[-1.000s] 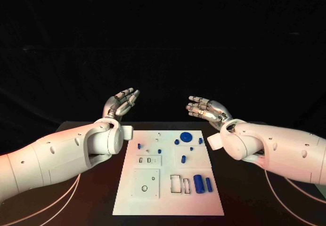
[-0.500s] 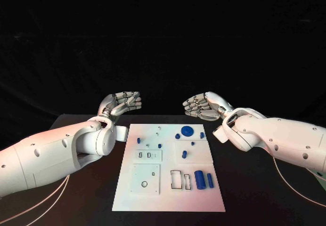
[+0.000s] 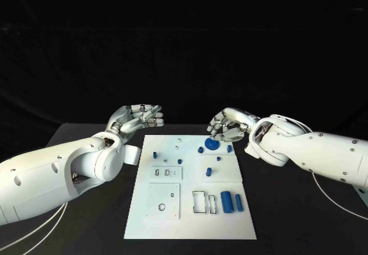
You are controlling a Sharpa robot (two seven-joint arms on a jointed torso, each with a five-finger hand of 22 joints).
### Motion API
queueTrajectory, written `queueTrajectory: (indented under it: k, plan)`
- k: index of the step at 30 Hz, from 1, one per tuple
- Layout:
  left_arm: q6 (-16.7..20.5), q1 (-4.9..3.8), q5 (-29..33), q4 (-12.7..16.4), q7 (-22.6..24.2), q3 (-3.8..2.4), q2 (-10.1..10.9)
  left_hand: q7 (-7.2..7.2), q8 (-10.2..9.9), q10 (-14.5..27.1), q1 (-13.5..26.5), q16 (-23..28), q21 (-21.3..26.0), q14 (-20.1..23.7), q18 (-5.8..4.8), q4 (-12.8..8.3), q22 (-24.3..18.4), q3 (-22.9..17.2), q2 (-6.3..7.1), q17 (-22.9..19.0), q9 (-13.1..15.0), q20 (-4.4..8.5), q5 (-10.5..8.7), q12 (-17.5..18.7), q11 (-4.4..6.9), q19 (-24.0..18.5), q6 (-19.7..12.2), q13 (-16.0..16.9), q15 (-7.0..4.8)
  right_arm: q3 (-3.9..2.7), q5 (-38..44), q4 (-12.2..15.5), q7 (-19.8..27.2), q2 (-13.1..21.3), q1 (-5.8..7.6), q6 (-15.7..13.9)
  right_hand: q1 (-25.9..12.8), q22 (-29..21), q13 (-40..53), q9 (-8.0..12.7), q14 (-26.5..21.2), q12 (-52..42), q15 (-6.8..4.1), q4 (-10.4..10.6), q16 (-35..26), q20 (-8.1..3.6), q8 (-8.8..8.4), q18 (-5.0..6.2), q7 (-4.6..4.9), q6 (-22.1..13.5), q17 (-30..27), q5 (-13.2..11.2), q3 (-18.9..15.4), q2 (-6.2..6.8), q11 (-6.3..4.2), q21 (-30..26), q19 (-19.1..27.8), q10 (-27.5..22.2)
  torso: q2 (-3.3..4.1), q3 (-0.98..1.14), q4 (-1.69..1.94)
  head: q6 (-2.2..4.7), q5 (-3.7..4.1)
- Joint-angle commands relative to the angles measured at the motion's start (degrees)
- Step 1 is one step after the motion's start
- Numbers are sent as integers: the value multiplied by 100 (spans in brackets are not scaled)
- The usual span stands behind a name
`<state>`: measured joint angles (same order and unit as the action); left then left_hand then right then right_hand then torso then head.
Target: Assemble the parts on the task board
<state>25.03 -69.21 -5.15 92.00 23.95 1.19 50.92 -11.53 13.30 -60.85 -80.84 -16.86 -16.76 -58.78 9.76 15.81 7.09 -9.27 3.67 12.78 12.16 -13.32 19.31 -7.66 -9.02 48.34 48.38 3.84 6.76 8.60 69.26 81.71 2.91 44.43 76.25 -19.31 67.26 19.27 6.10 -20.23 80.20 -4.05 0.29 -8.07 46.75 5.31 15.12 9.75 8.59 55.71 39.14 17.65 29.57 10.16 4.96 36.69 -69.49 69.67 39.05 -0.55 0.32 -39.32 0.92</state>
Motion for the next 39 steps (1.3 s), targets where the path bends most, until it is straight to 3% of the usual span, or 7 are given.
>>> queueTrajectory:
  k: [1,2,3,6,12,20,39]
  plan:
    - [-240,-29,11,115,-10,-16,54,-11,3,3,42,2,15,-9,70,35,-20,19,70,22,-5,0,50,70,-22,52,32,-5,13,-3,1177,61,-583,-40,31,409,-3,529,102,-197,298,25,-40,128,1530,-35,-43,35,-23,18,1414,-21,83,146,-49,635,-87,80,141,1,-17,15,-9]
    - [-251,-38,18,145,-6,-20,72,-13,-1,3,57,9,18,-11,70,39,-25,30,80,31,-6,-1,83,89,-24,65,33,-5,14,-3,1320,71,-637,-52,40,429,-8,1196,139,-262,400,21,-39,171,1979,-33,-48,-50,-33,11,1879,-29,109,174,-54,1181,-245,92,155,0,-13,15,-1]
    - [-265,-47,23,171,-7,-23,85,-14,-4,3,65,15,19,-11,70,41,-27,35,85,37,-7,-1,99,102,-25,74,33,-5,15,-3,1463,77,-687,-66,47,449,-16,1414,153,-288,425,18,-36,198,2121,-37,-47,-71,-32,13,2031,-27,121,173,-45,1357,-288,95,174,-1,-5,22,12]
    - [-300,-74,35,227,-30,-29,108,-19,-12,13,84,38,18,9,69,45,-32,47,89,45,-10,-2,110,134,-33,99,30,-6,20,-3,1790,73,-803,-119,59,488,-8,2711,204,-423,624,32,-24,270,2906,-6,-80,-241,-11,-27,2920,-15,160,277,-19,2389,-607,-38,207,-11,10,14,32]
    - [-328,-97,74,282,-61,-32,98,-32,-35,5,119,154,87,148,53,41,-79,78,76,58,-19,-26,94,215,-54,53,22,0,62,-2,2150,40,-942,-246,67,521,16,3482,243,-530,675,27,6,343,3278,57,-125,-337,17,-64,3356,-15,150,342,22,2983,-747,-229,272,-15,40,27,61]
    - [-335,-103,133,334,-66,-33,101,-33,-39,1,122,175,103,173,52,40,-90,81,69,61,-20,-32,95,229,-58,40,22,1,68,0,2367,-48,-1037,-402,61,626,49,3783,276,-589,687,25,41,385,3431,102,-180,-366,49,-113,3518,-34,89,376,60,3222,-768,-407,323,-30,68,20,63]
    - [-276,-115,256,431,-118,-34,151,-57,-73,23,161,216,136,204,52,51,-114,104,45,80,-34,-46,94,288,-78,22,-22,-1,83,12,2525,-314,-1144,-706,-14,863,101,3833,308,-625,664,-7,59,421,3459,133,-233,-356,47,-154,3516,-41,24,344,73,3261,-680,-557,423,-20,96,22,33]
